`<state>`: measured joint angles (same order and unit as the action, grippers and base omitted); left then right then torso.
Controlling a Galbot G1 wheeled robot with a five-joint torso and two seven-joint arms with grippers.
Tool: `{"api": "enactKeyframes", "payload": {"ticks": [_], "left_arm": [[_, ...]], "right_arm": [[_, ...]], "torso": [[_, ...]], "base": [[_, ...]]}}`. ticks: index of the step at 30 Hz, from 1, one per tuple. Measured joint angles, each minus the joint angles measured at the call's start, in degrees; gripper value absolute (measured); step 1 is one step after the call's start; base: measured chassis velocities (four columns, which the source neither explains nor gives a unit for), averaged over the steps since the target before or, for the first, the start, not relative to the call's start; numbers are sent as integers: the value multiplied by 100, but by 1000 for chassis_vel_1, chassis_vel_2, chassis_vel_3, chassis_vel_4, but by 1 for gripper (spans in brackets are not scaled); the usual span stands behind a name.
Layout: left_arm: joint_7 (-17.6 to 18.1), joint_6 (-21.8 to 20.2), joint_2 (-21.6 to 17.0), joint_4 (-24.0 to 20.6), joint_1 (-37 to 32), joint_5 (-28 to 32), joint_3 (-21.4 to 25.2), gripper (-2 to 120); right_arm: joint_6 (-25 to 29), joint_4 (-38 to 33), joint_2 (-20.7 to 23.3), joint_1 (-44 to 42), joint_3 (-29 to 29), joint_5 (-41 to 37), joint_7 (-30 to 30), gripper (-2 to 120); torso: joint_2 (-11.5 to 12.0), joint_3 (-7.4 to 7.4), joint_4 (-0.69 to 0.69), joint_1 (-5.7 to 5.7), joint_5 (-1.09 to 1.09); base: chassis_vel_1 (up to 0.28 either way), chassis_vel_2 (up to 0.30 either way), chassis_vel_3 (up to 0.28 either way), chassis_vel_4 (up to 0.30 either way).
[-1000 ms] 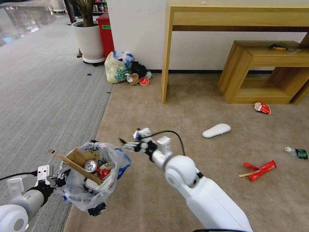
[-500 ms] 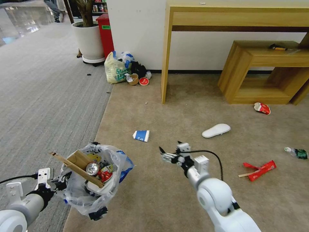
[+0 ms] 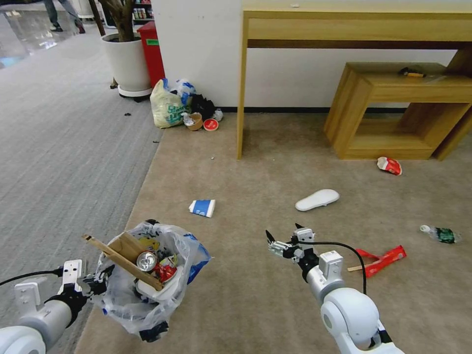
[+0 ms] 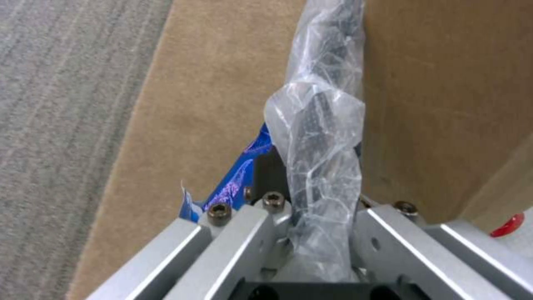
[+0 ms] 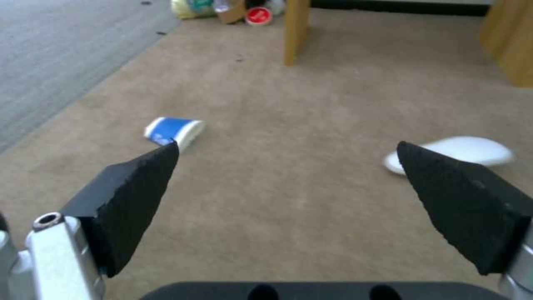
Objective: Pick up the trash bin and place the garbage on the floor into it.
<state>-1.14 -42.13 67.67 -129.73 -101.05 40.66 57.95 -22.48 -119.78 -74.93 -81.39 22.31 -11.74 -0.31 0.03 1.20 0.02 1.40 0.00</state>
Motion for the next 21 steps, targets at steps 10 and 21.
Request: {"api": "enactKeyframes", "payload": {"ticks": [10,21], "left_arm": [[-9,0,-17,-94,-18,26,19,0],[-40,0,-86,-116,-77,31,22,0]], "right_arm": [[61,-38,-69,-189,276,39,-24,100],[156,241,-117,-254,545,55,-37,100]], "torso": [[1,0,1,1,-1],[0,-1,-1,0,2]], "base": [[-205,-196,194,196],[-225,-232,224,224]]}}
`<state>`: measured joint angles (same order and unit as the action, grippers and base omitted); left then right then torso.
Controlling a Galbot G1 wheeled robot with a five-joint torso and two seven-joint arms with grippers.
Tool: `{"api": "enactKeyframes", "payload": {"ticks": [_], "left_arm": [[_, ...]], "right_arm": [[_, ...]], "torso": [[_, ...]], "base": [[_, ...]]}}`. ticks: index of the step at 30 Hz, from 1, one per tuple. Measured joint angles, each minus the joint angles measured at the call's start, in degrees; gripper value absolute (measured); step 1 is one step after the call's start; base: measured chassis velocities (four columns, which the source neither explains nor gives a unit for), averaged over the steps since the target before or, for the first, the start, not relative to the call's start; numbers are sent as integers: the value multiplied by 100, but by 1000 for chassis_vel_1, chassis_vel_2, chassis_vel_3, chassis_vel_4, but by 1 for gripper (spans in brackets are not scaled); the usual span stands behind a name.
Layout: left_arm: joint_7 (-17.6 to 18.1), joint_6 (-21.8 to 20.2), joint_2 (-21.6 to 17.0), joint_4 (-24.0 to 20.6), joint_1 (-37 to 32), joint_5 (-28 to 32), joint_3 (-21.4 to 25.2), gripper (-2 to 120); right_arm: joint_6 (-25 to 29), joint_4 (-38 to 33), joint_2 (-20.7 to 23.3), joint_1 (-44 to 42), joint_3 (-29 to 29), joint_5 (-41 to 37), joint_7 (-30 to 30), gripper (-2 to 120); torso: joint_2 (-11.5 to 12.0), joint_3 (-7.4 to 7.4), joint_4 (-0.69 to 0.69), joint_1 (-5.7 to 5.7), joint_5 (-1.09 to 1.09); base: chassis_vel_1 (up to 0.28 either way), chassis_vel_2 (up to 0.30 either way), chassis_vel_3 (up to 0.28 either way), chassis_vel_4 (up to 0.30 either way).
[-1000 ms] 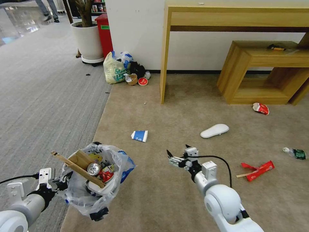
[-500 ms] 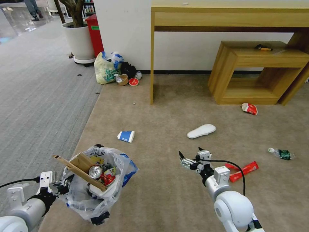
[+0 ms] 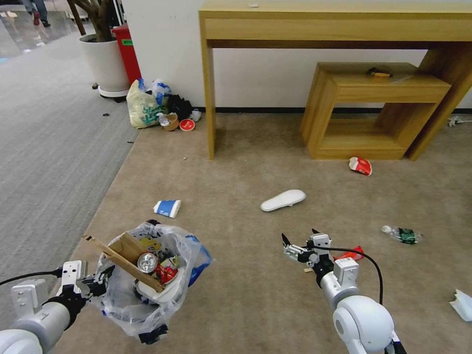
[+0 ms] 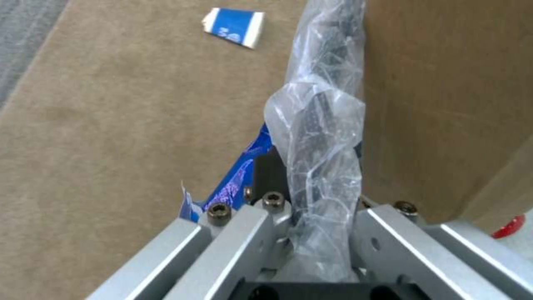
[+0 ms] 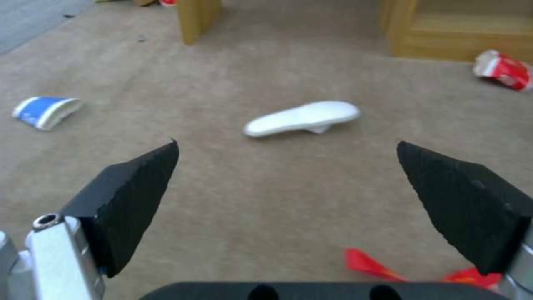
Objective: Pick up the trash bin and place the garbage on the floor into it.
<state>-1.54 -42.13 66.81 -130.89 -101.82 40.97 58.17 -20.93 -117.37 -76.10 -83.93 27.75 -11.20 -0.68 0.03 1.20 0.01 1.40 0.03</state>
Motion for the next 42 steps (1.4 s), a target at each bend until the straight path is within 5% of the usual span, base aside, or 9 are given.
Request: {"api": "enactKeyframes", "payload": {"ticks": [10,20,35,42], "left_arm": [[-19,0,15,-20,-38,-13,-10,0],[-36,0,46,-25,-121,-57,2,0],[-26,0,61,28,-108,-197,-62,0],[-23,0,70,43,-99,-244,-79,0]], "right_arm": [[52,368,4,41,176,-40,-11,100],[166,1467,-86,460,231,-482,195,100],[-843,2801,-314,1617,66,-2290,1808,100],[-1385,3255,-400,2384,-189,-3535,3010,100]], "torso": [[0,0,0,0,-4],[0,1,1,0,-3],[0,1,0,0,-3],[0,1,0,0,-3]], "base": [[-222,-218,217,226],[-146,-152,151,134],[12,14,-6,-6],[0,0,0,0]]}}
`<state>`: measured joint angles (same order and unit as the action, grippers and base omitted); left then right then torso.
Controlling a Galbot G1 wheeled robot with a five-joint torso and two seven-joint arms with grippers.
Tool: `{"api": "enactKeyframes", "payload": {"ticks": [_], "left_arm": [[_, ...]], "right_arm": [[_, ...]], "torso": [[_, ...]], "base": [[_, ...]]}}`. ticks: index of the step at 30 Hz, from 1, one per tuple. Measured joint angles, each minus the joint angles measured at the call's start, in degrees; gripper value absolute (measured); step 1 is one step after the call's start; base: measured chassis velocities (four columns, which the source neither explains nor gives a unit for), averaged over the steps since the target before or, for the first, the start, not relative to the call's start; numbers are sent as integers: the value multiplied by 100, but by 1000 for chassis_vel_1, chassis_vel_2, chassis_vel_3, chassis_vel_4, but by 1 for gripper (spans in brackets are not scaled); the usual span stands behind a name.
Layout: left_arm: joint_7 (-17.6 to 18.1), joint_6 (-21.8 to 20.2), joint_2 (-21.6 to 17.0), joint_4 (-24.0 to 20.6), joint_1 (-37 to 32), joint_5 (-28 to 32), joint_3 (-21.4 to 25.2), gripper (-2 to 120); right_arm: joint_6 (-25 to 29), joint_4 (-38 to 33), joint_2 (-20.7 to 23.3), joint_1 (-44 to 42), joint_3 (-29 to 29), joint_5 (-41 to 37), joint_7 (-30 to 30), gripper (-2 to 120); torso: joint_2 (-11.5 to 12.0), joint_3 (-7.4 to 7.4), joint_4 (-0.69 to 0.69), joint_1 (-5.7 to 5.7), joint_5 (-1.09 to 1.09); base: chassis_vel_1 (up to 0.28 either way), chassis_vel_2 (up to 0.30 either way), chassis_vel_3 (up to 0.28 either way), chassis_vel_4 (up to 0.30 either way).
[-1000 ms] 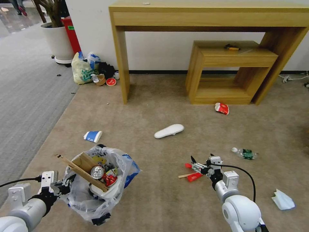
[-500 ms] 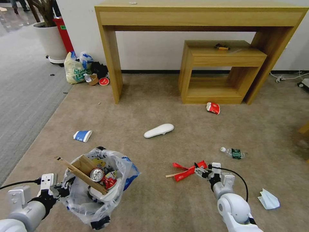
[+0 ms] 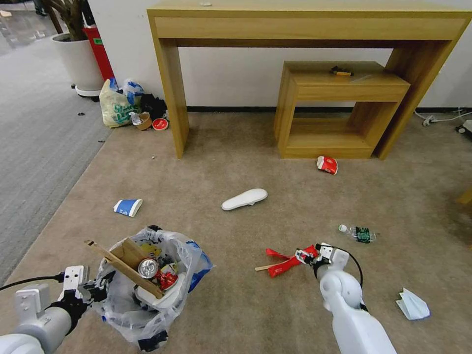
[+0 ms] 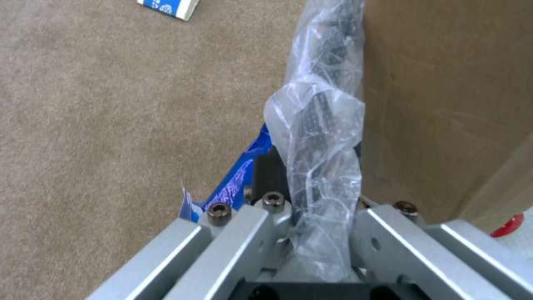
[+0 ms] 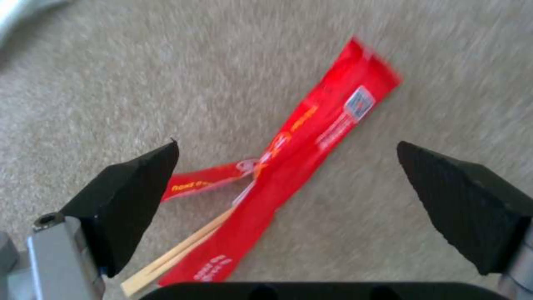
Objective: Pick up the trash bin and place the garbage on the floor into it.
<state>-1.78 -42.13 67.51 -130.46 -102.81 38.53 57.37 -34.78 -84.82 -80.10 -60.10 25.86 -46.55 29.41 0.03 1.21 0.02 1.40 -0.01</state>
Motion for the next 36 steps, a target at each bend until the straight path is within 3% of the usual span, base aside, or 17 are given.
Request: {"api": "enactKeyframes", "payload": {"ticks": [5,9,23,27,31,36], "left_arm": [[5,0,11,-27,-21,-21,-1,0],[8,0,20,-41,-63,-46,17,0],[11,0,86,-44,-60,-194,-42,0],[11,0,87,-44,-41,-212,-44,0],[11,0,89,-39,-34,-215,-43,0],[12,0,79,-15,-24,-215,-34,0]], "right_arm": [[-26,548,-154,483,-181,-667,873,100],[141,917,-259,722,-248,-831,1188,100],[464,2027,-334,1482,-424,-1417,1615,100],[506,2342,-374,1745,-439,-1901,1794,100],[749,2698,-369,2016,-590,-3006,2186,100],[888,2803,-357,2042,-649,-3306,2297,100]], "torso": [[0,0,-1,0,0],[0,0,0,0,0],[0,0,0,0,0],[0,0,1,0,0],[0,0,-1,0,0],[0,0,1,0,1]], "base": [[0,0,0,0],[0,0,0,0],[0,0,0,0],[0,0,0,0],[0,0,0,0],[0,0,0,0]]}}
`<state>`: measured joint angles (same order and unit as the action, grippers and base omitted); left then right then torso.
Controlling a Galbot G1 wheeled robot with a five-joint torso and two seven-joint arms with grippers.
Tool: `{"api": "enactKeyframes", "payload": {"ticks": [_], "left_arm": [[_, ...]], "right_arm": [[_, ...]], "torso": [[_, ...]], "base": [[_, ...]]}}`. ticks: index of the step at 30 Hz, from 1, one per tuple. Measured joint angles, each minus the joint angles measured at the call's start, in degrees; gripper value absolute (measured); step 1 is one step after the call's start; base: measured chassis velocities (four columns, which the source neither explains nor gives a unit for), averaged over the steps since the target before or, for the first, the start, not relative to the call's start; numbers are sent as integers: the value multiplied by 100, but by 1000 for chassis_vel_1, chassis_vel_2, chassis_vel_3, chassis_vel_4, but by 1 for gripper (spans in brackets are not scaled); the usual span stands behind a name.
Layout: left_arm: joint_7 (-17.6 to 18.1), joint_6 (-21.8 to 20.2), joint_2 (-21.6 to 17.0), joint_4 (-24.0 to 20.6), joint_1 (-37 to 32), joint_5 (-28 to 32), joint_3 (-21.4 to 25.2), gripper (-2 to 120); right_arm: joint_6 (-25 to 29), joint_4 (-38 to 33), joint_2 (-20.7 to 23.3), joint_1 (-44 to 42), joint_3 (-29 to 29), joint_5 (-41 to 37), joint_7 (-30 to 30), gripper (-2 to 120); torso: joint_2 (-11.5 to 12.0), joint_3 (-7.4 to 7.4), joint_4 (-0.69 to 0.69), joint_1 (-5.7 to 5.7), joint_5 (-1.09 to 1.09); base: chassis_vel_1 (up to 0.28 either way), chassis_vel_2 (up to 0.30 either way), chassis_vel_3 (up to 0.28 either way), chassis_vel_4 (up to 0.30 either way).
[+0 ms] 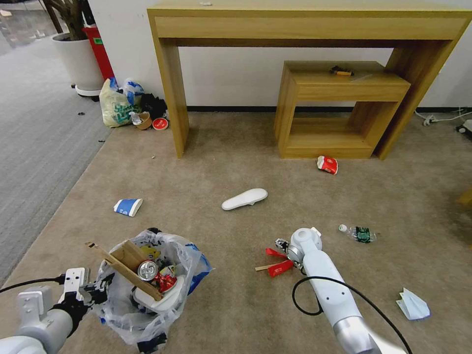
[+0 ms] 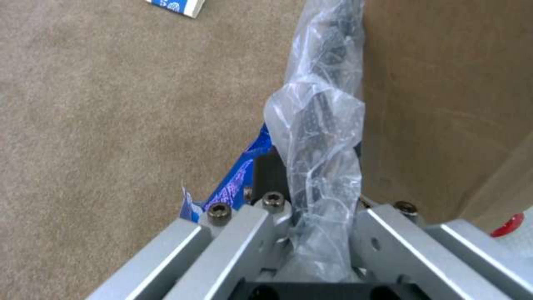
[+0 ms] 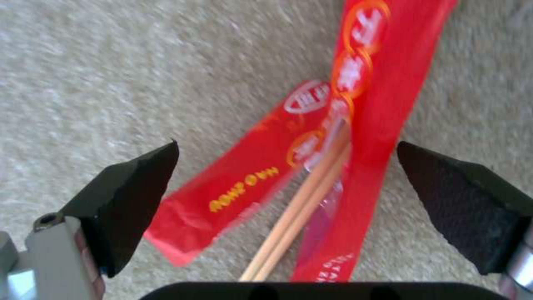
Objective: Pick up the trash bin and place the garbage on the floor into it.
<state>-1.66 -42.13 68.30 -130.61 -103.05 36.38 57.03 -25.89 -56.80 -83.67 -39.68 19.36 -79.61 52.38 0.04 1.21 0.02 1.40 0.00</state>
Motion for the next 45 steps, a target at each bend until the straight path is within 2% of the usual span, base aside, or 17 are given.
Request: {"api": "enactKeyframes", "payload": {"ticks": [10,12,15,31,33,34,36,38,40,45], "left_arm": [[1,0,-10,41,29,-2,-29,0],[1,0,-14,41,25,-3,-27,0],[-1,0,-24,41,1,1,-6,0],[-8,0,-41,-31,1,5,-4,0],[-8,0,-39,-38,3,3,-15,0],[-8,0,-39,-38,3,3,-15,0],[-12,0,-33,-46,-5,0,-24,0],[-13,0,-31,-48,-8,-2,-24,0],[-19,0,-30,-51,-10,-7,-24,0],[-34,0,-28,-55,-11,-11,-22,0]], "right_arm": [[73,70,23,-55,14,-104,28,96],[89,80,26,-55,13,-103,25,92],[104,62,42,-82,13,-97,21,78],[109,-156,118,-356,154,115,-143,43],[108,-268,132,-459,157,218,-162,33],[108,-268,132,-459,157,218,-162,33],[107,-355,128,-546,168,379,-188,22],[107,-392,125,-578,175,426,-190,18],[109,-595,124,-699,197,508,-181,7],[81,-968,126,-857,214,632,-108,0]], "torso": [[0,-1,0,-1,0],[0,-1,0,-1,-1],[-1,-4,2,-1,-6],[-7,-3,0,-2,-3],[-6,-2,0,-2,-1],[-6,-2,0,-2,-1],[-4,1,0,-2,3],[-4,2,-1,-2,7],[1,7,-4,1,12],[2,5,-2,3,4]], "base": [[0,0,0,0],[0,0,0,0],[0,0,0,0],[0,0,0,0],[0,0,0,0],[0,0,0,0],[0,0,0,0],[0,0,0,0],[0,0,0,0],[0,0,0,0]]}}
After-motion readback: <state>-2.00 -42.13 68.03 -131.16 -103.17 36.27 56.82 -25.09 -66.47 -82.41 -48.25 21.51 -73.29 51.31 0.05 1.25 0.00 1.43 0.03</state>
